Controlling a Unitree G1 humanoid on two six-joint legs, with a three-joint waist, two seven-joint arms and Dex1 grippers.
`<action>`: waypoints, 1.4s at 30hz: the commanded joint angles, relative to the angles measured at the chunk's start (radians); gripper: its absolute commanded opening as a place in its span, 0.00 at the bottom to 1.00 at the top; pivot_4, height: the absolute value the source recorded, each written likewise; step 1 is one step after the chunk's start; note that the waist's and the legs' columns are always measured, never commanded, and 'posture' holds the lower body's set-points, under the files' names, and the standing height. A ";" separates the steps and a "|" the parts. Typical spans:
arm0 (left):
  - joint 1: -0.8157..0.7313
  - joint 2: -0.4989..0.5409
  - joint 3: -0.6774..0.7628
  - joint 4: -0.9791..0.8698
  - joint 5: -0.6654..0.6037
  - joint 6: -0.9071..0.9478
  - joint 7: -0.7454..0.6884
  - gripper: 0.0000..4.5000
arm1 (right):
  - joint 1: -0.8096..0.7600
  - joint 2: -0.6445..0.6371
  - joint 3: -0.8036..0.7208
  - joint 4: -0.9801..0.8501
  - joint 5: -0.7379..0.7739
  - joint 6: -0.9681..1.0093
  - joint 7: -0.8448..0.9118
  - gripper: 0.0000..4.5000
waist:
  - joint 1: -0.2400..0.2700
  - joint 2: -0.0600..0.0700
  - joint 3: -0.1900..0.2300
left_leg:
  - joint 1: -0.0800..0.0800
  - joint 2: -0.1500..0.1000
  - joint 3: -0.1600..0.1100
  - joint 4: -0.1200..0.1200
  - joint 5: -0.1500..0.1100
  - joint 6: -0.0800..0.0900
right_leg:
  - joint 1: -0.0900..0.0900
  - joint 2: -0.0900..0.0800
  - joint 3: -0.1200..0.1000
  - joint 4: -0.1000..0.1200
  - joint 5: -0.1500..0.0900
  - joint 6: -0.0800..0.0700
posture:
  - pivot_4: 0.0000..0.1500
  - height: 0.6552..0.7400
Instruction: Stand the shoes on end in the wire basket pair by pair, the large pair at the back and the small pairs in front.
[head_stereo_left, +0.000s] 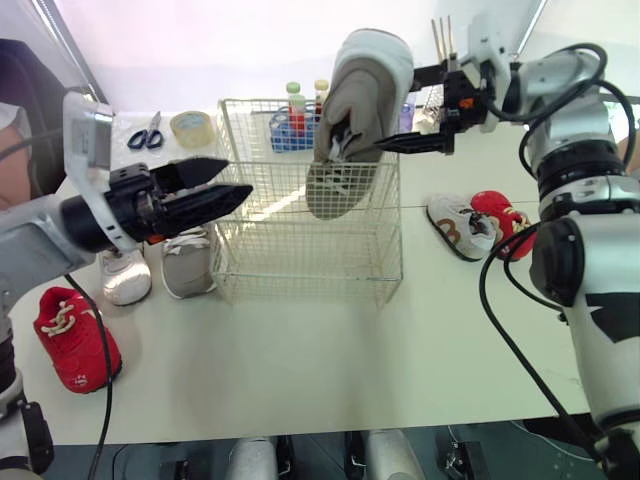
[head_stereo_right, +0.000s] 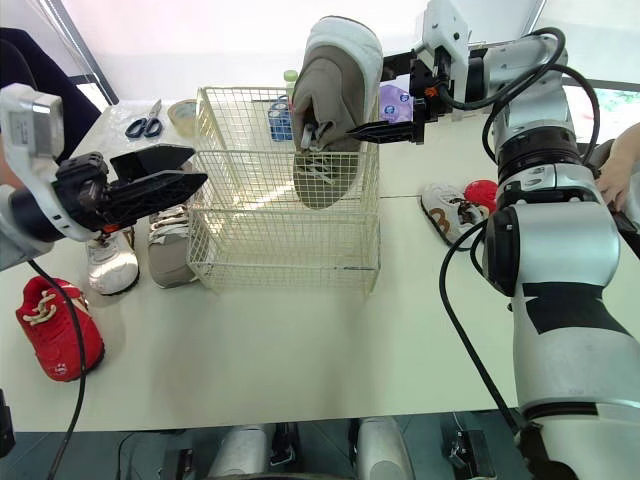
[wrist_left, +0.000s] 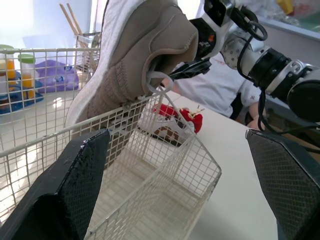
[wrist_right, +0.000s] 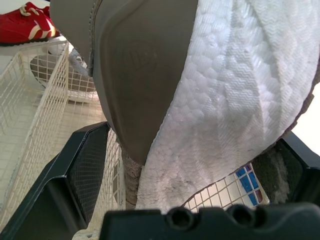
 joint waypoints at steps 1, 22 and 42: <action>0.007 0.003 0.029 -0.023 -0.004 -0.018 0.007 1.00 | -0.033 -0.063 -0.009 -0.009 -0.009 -0.010 -0.016 0.99 | 0.002 0.000 0.000 | 0.000 0.000 0.000 0.000 0.000 0.000 | 0.000 0.000 0.000 0.000 0.000 0.000 | 1.00 0.94; -0.031 0.158 0.162 0.381 0.215 -0.071 0.121 1.00 | 0.098 -0.329 -0.182 -0.321 0.198 0.213 -0.221 0.99 | -0.002 0.001 0.001 | 0.001 0.000 0.000 -0.001 0.000 -0.001 | 0.000 -0.001 0.000 -0.001 0.000 0.000 | 1.00 0.94; -0.373 0.027 -0.435 1.055 0.929 -0.243 -0.351 1.00 | 0.818 -0.344 0.043 -1.710 0.798 1.095 -0.303 0.99 | 0.048 -0.005 -0.003 | -0.004 0.000 0.000 0.004 -0.005 0.008 | -0.003 -0.003 -0.003 0.000 -0.001 -0.003 | 1.00 0.94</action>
